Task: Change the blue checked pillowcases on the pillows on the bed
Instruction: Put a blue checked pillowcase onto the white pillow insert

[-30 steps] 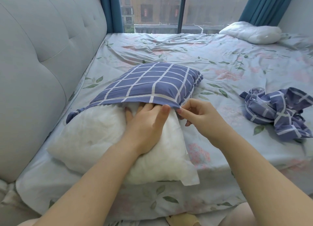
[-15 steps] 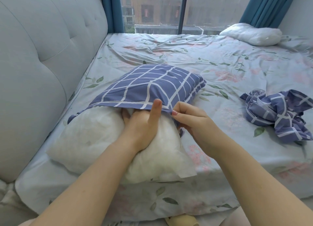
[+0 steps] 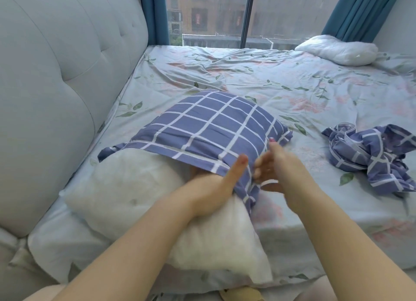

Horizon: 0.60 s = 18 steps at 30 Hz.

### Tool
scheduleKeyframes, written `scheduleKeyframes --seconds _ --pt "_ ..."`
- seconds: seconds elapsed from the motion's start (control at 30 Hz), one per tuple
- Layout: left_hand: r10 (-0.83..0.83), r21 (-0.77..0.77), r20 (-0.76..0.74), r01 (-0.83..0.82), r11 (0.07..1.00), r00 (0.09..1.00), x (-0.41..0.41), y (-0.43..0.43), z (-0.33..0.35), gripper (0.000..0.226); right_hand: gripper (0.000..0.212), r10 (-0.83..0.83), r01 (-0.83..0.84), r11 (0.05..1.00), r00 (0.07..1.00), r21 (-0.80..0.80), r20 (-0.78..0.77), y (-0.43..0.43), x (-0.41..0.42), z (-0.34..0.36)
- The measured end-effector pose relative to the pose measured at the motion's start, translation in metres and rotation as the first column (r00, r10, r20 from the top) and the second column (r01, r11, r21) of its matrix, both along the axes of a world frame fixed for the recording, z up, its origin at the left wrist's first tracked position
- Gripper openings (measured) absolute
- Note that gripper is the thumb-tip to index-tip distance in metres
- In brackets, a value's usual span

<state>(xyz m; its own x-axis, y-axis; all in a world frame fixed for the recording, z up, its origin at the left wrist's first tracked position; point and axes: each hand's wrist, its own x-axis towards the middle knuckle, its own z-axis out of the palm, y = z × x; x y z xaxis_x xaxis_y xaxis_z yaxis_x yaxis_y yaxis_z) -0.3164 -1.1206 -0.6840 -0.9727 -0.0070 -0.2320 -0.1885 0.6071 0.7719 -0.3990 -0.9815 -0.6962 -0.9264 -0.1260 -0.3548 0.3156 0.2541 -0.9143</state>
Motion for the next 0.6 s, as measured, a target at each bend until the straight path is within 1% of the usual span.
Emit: scheduleKeyframes --seconds 0.03,0.07,0.1,0.13,0.2,0.23,0.27,0.3,0.33,0.37,0.4,0.43,0.47,0.5,0.57,0.6 --pt "-0.057 -0.048 0.062 0.060 0.997 0.996 0.004 0.003 0.001 0.078 0.045 -0.095 0.097 0.994 0.995 0.057 -0.035 0.009 -0.006 -0.001" --pt "-0.097 -0.085 0.098 0.105 0.991 0.990 0.008 0.004 0.004 0.065 0.044 -0.134 0.137 0.984 0.990 0.113 -0.034 0.018 -0.009 -0.004" --pt "-0.122 -0.107 0.113 0.134 0.985 0.986 0.011 0.002 0.004 0.062 0.053 -0.127 0.121 0.980 0.992 0.155 0.024 0.019 -0.011 -0.007" --pt "-0.133 -0.116 0.107 0.145 0.983 0.985 0.014 -0.003 0.006 0.064 0.066 -0.086 0.069 0.986 0.990 0.151 0.113 0.020 -0.010 -0.010" --pt "-0.125 -0.073 0.089 0.132 0.989 0.988 0.019 -0.020 0.012 0.076 0.083 0.028 -0.033 0.999 0.951 0.011 0.308 0.011 -0.005 -0.016" --pt "-0.070 -0.001 0.081 0.070 0.998 0.994 0.021 -0.031 0.018 0.079 0.086 0.068 -0.045 0.996 0.928 -0.071 0.367 0.006 -0.002 -0.018" --pt "0.029 0.100 0.065 -0.035 0.994 0.997 0.025 -0.043 0.023 0.080 0.088 0.088 -0.035 0.990 0.913 -0.138 0.398 0.000 0.001 -0.021" --pt "0.172 0.207 0.029 -0.174 0.963 0.985 0.028 -0.056 0.027 0.080 0.092 0.092 -0.014 0.982 0.905 -0.187 0.415 -0.004 0.004 -0.023" --pt "0.352 0.279 -0.071 -0.321 0.905 0.933 0.030 -0.071 0.026 0.076 0.096 0.082 0.015 0.976 0.900 -0.219 0.428 -0.009 0.006 -0.024" --pt "0.517 0.272 -0.209 -0.459 0.846 0.830 0.030 -0.088 0.023 0.068 0.100 0.066 0.041 0.972 0.896 -0.231 0.439 -0.013 0.007 -0.025" --pt "0.608 0.198 -0.362 -0.579 0.791 0.707 0.029 -0.104 0.020 0.058 0.099 0.065 0.045 0.971 0.896 -0.237 0.439 -0.016 0.009 -0.026" --pt "0.638 0.111 -0.465 -0.674 0.730 0.615 0.026 -0.121 0.014 0.047 0.092 0.075 0.025 0.973 0.907 -0.230 0.415 -0.018 0.011 -0.027" --pt "0.645 0.054 -0.489 -0.718 0.694 0.586 0.023 -0.133 0.009 0.040 0.085 0.090 -0.004 0.976 0.918 -0.219 0.385 -0.020 0.015 -0.026" --pt "0.662 0.030 -0.426 -0.722 0.691 0.616 0.017 -0.144 0.002 0.044 0.084 0.116 -0.044 0.976 0.933 -0.211 0.342 -0.021 0.016 -0.030" --pt "0.656 0.058 -0.173 -0.657 0.752 0.735 0.000 -0.155 -0.010 0.066 0.094 0.133 -0.081 0.974 0.959 -0.210 0.249 -0.026 0.020 -0.038" --pt "0.621 0.033 -0.067 -0.620 0.784 0.781 -0.007 -0.159 -0.018 0.076 0.091 0.118 -0.069 0.969 0.973 -0.238 0.198 -0.031 0.021 -0.042"
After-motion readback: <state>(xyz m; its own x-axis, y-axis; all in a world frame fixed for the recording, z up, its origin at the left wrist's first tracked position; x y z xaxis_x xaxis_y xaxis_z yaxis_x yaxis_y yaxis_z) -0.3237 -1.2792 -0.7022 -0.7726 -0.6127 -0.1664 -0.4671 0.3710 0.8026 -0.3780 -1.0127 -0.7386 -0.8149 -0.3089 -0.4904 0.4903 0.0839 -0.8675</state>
